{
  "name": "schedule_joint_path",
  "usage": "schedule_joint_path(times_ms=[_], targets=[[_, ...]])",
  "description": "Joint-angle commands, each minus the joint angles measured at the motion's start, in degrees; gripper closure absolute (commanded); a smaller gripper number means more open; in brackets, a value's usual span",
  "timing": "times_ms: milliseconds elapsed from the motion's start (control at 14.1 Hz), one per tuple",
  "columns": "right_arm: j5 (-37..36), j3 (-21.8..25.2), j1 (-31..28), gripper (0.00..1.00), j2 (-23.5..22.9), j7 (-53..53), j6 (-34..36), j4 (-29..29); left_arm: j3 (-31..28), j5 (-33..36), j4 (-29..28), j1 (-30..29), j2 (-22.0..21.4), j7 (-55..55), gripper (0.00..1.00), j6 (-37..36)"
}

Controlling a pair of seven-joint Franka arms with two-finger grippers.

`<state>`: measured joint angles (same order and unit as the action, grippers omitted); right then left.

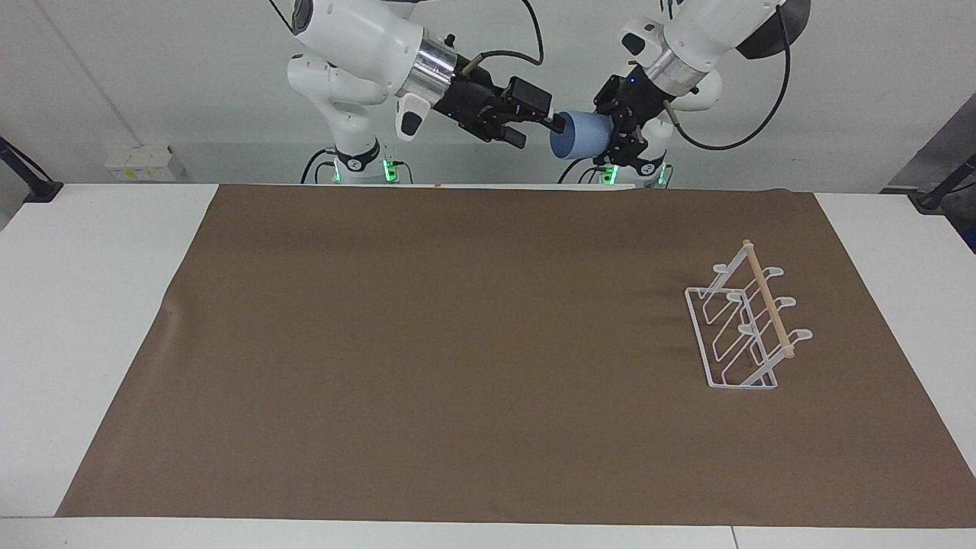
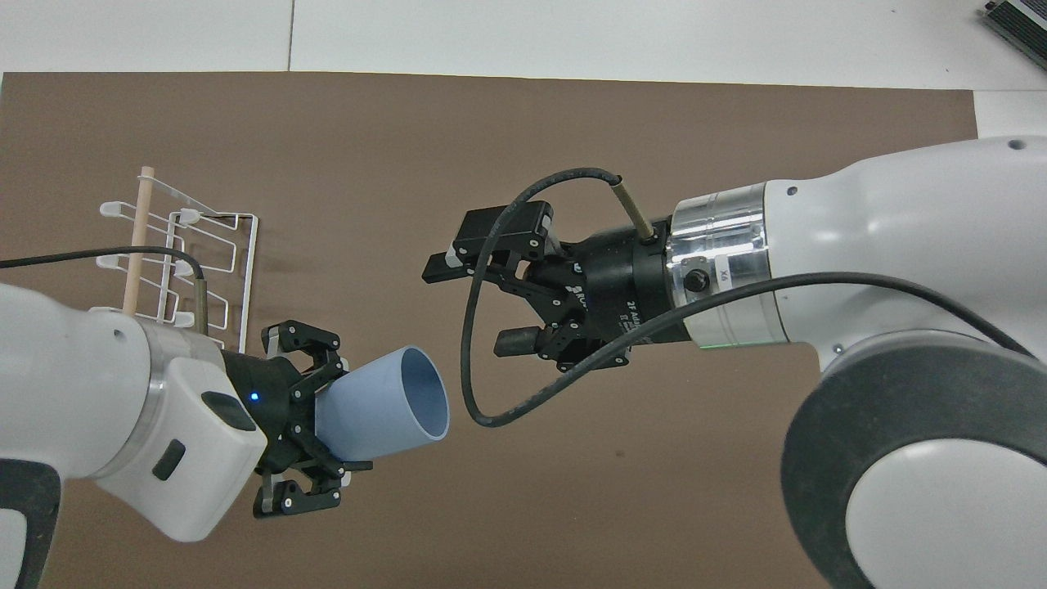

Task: Hang cup on cup holder
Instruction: 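Open the right gripper and pull the cup away with the left gripper, then carry the cup onto the rack hook with the left gripper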

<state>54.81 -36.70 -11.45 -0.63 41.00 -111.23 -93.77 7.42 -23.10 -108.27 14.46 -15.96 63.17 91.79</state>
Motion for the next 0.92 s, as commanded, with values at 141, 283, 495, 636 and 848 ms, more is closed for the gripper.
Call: schedule_joint_path(times_ms=[141, 283, 495, 636, 848], targets=[[-2.9, 0.0, -0.2, 0.00, -0.3, -8.1, -0.6, 0.3, 0.5, 16.3, 0.1, -1.5, -0.7, 0.1, 1.00, -0.9], [-7.2, 0.0, -0.2, 0.00, -0.3, -12.2, -3.5, 0.1, 0.6, 22.8, -0.1, -1.5, -0.5, -0.1, 1.00, -0.7], [-14.1, 0.0, -0.1, 0.00, -0.3, -19.1, -9.2, -1.4, 0.7, 33.1, -2.8, -1.5, 0.0, -0.1, 1.00, 2.1], [-18.9, 0.0, -0.8, 0.00, -0.3, -21.1, -9.3, -1.6, 0.8, 38.9, -3.1, -1.5, 1.1, -0.4, 1.00, 2.6], [-31.1, 0.0, -2.5, 0.00, -0.3, -24.9, -8.9, -2.4, 0.8, 49.5, -1.5, -1.7, 6.9, -0.2, 1.00, 2.9]])
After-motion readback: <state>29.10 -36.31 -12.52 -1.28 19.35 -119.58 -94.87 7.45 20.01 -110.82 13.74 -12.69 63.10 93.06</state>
